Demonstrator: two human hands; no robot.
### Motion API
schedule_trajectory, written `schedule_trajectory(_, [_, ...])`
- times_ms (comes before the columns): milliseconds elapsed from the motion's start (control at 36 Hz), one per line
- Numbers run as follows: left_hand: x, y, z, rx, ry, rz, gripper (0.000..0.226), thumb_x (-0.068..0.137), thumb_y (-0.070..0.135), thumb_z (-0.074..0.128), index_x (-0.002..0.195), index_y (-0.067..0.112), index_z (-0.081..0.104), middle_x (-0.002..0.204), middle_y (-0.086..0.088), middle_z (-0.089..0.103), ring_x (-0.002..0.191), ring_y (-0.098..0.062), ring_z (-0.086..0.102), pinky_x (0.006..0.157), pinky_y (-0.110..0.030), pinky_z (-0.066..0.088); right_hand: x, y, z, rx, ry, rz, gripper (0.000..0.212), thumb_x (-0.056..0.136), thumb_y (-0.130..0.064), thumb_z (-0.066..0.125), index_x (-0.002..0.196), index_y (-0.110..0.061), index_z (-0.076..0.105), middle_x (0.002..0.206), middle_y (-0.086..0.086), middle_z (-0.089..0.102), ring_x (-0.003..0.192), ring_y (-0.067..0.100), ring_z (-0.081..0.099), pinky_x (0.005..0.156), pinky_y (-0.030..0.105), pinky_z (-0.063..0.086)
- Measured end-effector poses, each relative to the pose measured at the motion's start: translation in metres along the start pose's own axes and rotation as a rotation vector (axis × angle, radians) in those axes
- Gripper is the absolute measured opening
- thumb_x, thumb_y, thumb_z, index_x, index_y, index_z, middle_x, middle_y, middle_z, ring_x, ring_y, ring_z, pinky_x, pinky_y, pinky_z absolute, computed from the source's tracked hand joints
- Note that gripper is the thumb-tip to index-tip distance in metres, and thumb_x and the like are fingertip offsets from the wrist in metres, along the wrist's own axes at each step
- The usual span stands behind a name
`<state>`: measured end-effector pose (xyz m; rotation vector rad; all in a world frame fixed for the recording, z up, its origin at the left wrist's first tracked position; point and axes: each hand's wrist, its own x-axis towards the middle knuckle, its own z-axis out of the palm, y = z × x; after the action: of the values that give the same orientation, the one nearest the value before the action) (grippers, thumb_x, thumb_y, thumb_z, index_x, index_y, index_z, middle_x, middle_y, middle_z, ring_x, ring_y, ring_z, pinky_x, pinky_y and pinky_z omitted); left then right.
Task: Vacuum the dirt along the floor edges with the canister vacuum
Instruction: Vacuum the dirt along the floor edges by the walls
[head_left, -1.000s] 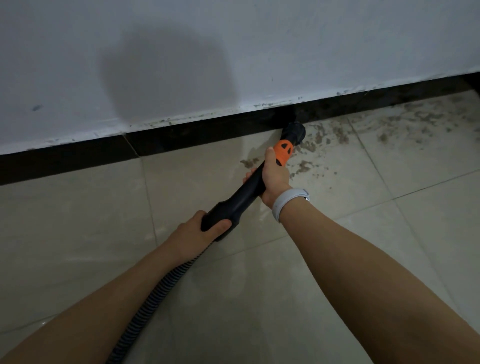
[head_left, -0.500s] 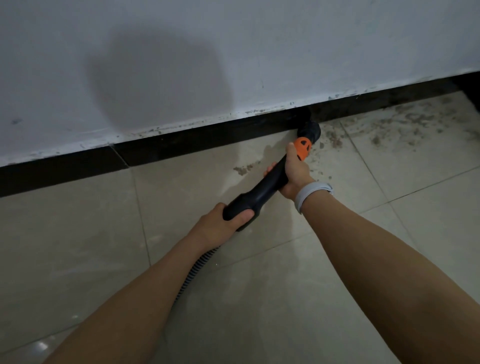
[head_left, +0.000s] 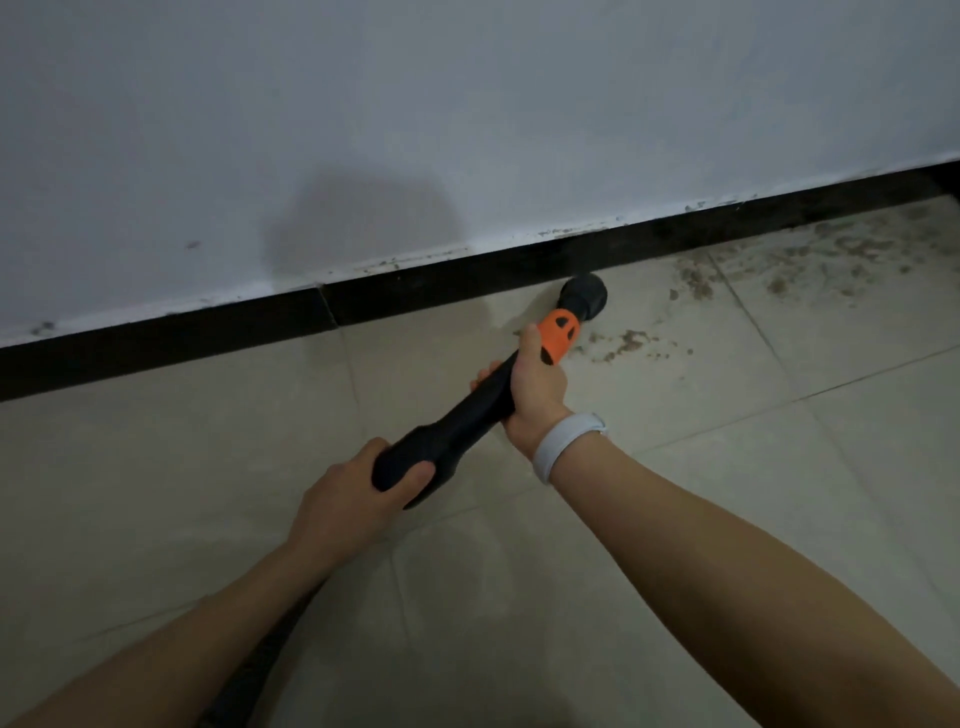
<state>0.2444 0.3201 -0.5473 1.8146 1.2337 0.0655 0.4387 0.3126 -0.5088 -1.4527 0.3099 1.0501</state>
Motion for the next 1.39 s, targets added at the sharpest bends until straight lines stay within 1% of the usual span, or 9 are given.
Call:
schedule_trajectory(222, [-0.06, -0.049, -0.024, -0.066, 0.055, -0.015, 0.058, 0.059, 0.078, 0.038, 0.08, 0.026, 0.054, 0.065, 0.005, 0.059, 0.053, 0.001, 0.056, 0.048, -0.02, 0.034, -0.05, 0.058, 0.025, -0.075, -0.069, 0.02, 0.024, 0.098, -0.035, 0.053, 0.088, -0.014, 0.046, 0.064, 0.008, 0.05, 0.05, 0.02, 0.053, 0.052, 0.032, 0.053])
schedule_trajectory(361, [-0.08, -0.074, -0.024, -0.128, 0.049, -0.061, 0.062, 0.06, 0.079, 0.04, 0.084, 0.025, 0.059, 0.065, 0.003, 0.062, 0.053, -0.008, 0.059, 0.055, -0.03, 0.045, -0.053, 0.089, 0.031, -0.126, -0.053, 0.05, 0.039, 0.098, -0.037, 0.053, 0.118, -0.004, 0.047, 0.064, 0.008, 0.051, 0.048, 0.02, 0.053, 0.045, 0.028, 0.052])
schedule_trajectory(611, [-0.074, -0.067, -0.008, -0.217, 0.079, -0.096, 0.074, 0.059, 0.082, 0.036, 0.084, 0.017, 0.061, 0.073, -0.004, 0.066, 0.063, -0.017, 0.063, 0.058, -0.028, 0.045, -0.036, 0.081, 0.043, -0.241, -0.076, 0.063, 0.045, 0.097, -0.04, 0.053, 0.124, -0.005, 0.044, 0.074, 0.011, 0.054, 0.055, 0.023, 0.056, 0.052, 0.034, 0.054])
schedule_trajectory(694, [-0.067, -0.061, -0.005, -0.229, 0.093, -0.1, 0.082, 0.059, 0.084, 0.037, 0.086, 0.011, 0.061, 0.071, -0.008, 0.065, 0.061, -0.02, 0.062, 0.057, -0.03, 0.045, -0.028, 0.071, 0.044, -0.246, -0.095, 0.061, 0.041, 0.097, -0.038, 0.054, 0.117, -0.003, 0.047, 0.073, 0.012, 0.054, 0.056, 0.024, 0.056, 0.055, 0.036, 0.055])
schedule_trajectory(806, [-0.06, -0.052, -0.002, -0.182, 0.122, -0.094, 0.079, 0.058, 0.085, 0.033, 0.081, 0.013, 0.057, 0.071, -0.006, 0.063, 0.061, -0.018, 0.059, 0.055, -0.027, 0.041, -0.02, 0.062, 0.043, -0.267, -0.164, 0.071, 0.03, 0.098, -0.035, 0.053, 0.088, -0.007, 0.046, 0.068, 0.011, 0.053, 0.055, 0.023, 0.057, 0.062, 0.04, 0.055])
schedule_trajectory(944, [-0.053, -0.054, -0.005, -0.173, 0.124, -0.102, 0.079, 0.056, 0.084, 0.034, 0.081, 0.013, 0.057, 0.073, -0.005, 0.062, 0.062, -0.015, 0.057, 0.054, -0.024, 0.04, -0.018, 0.063, 0.048, -0.259, -0.165, 0.068, 0.029, 0.098, -0.035, 0.053, 0.092, -0.009, 0.044, 0.066, 0.01, 0.052, 0.052, 0.022, 0.055, 0.055, 0.037, 0.054])
schedule_trajectory(1167, [-0.037, -0.05, -0.008, -0.174, -0.043, -0.15, 0.089, 0.046, 0.098, 0.03, 0.093, 0.026, 0.053, 0.09, 0.002, 0.063, 0.078, -0.01, 0.06, 0.063, -0.024, 0.042, -0.006, 0.06, 0.042, -0.207, -0.13, 0.052, 0.028, 0.097, -0.037, 0.053, 0.092, -0.01, 0.047, 0.066, 0.009, 0.052, 0.052, 0.021, 0.054, 0.054, 0.034, 0.054])
schedule_trajectory(1278, [-0.025, -0.028, 0.0, -0.195, -0.094, -0.176, 0.071, 0.073, 0.083, 0.039, 0.107, 0.023, 0.052, 0.094, 0.007, 0.061, 0.081, -0.005, 0.058, 0.061, -0.02, 0.039, 0.003, 0.041, 0.029, -0.173, -0.084, 0.023, 0.03, 0.098, -0.035, 0.053, 0.083, -0.01, 0.045, 0.067, 0.01, 0.051, 0.054, 0.021, 0.053, 0.054, 0.035, 0.052])
schedule_trajectory(1389, [-0.012, -0.002, 0.015, -0.175, -0.152, -0.154, 0.064, 0.076, 0.072, 0.04, 0.115, 0.022, 0.049, 0.098, 0.011, 0.057, 0.084, -0.001, 0.055, 0.062, -0.017, 0.039, 0.016, 0.017, 0.011, -0.172, -0.017, -0.013, 0.034, 0.098, -0.037, 0.053, 0.085, -0.007, 0.045, 0.069, 0.011, 0.051, 0.054, 0.022, 0.052, 0.052, 0.036, 0.051])
